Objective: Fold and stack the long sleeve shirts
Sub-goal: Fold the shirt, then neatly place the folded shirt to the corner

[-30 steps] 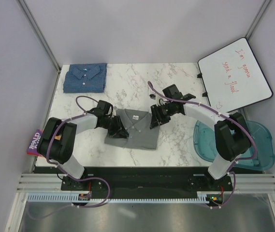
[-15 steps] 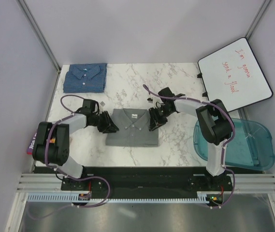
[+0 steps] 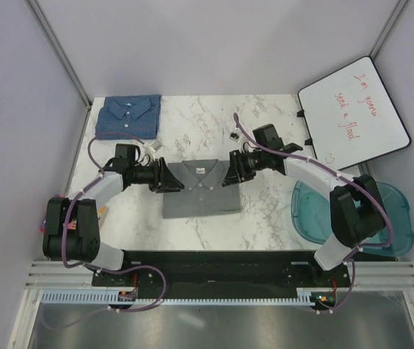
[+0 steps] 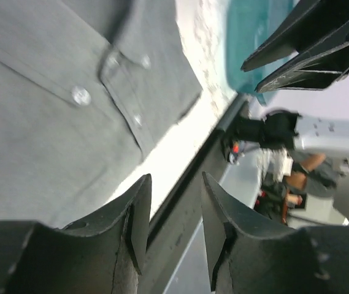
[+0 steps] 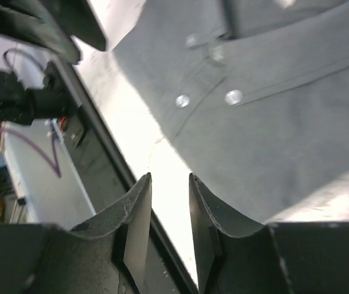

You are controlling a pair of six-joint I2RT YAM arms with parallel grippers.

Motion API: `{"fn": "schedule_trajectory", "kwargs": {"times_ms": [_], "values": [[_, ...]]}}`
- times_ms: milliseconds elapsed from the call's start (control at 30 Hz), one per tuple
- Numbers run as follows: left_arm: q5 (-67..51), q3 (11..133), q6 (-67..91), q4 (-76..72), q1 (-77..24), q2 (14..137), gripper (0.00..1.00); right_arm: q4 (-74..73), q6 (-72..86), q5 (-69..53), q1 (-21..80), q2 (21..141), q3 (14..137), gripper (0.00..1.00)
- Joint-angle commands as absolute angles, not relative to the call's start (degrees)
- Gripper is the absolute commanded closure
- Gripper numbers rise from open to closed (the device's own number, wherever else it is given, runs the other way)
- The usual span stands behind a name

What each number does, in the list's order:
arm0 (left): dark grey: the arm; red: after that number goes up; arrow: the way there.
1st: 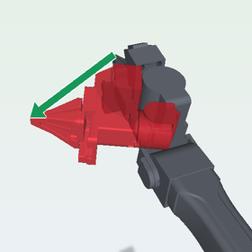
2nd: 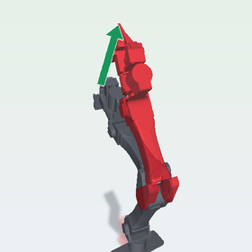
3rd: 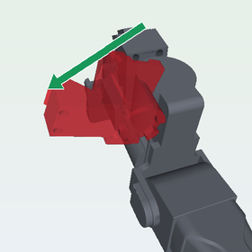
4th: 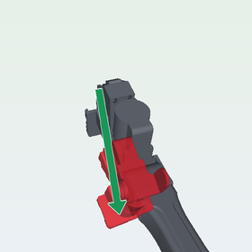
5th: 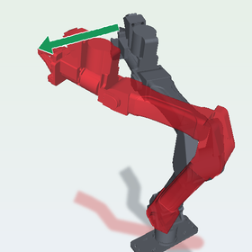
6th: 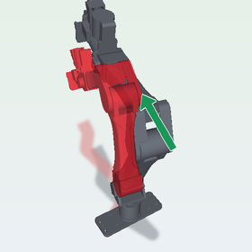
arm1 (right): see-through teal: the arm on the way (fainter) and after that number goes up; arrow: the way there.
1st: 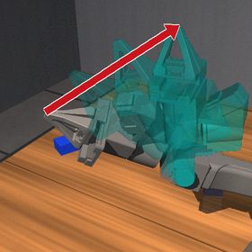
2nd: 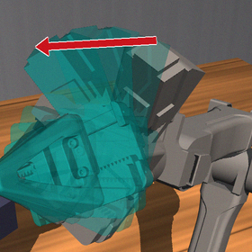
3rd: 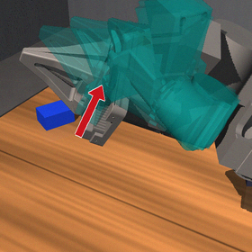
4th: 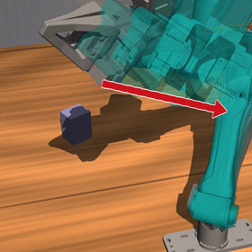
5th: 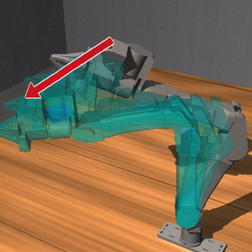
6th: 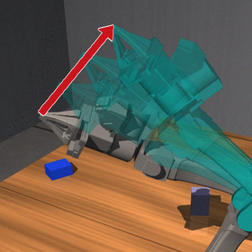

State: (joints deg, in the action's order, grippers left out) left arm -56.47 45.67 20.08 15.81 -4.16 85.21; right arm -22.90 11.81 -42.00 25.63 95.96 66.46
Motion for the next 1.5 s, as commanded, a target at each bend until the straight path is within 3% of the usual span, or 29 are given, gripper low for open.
{"fn": "schedule_trajectory", "kwargs": {"times_ms": [0,233,400,533,767,900,1000,1167,1467], "values": [[-63.82,39.74,18.38,15.81,-4.48,85.07,0.56,-17.06,15.82,-49.04,28.39,96.05,59.42,0.63],[-49.67,38.76,15.47,19.6,-2.99,93.68,0.58,-17.04,11.61,-46.41,25.24,109.85,58.36,0.66],[-52.55,41.22,14.5,20.22,-1.58,92.48,0.54,-22.4,5.9,-38.68,19.88,113.55,60.55,0.68],[-52.91,41.4,17.39,17.5,-1.14,83.19,0.43,-29.08,0.9,-32.53,17.23,112.42,68.26,0.68],[-45.63,38.94,23.98,16.96,3.68,72.79,0.01,-34.47,1.56,-37.62,19.24,104.35,77.87,0.6],[-43.33,34.64,29.7,17.32,4.57,72.24,0.01,-30.33,1.23,-30.96,29.4,97.83,75.24,0.56],[-41.49,32.87,32.34,15.74,5.18,73.03,0.01,-23.57,-0.43,-19.28,38.89,93.0,70.33,0.55],[-37.8,33.22,34.01,15.03,6.59,75.06,0.03,-18.38,-6.15,-5.73,50.35,95.08,67.59,0.55],[-35.25,32.43,35.25,16.52,6.68,73.57,0.09,-17.31,-5.36,-4.13,59.06,104.23,71.28,0.55]]}}
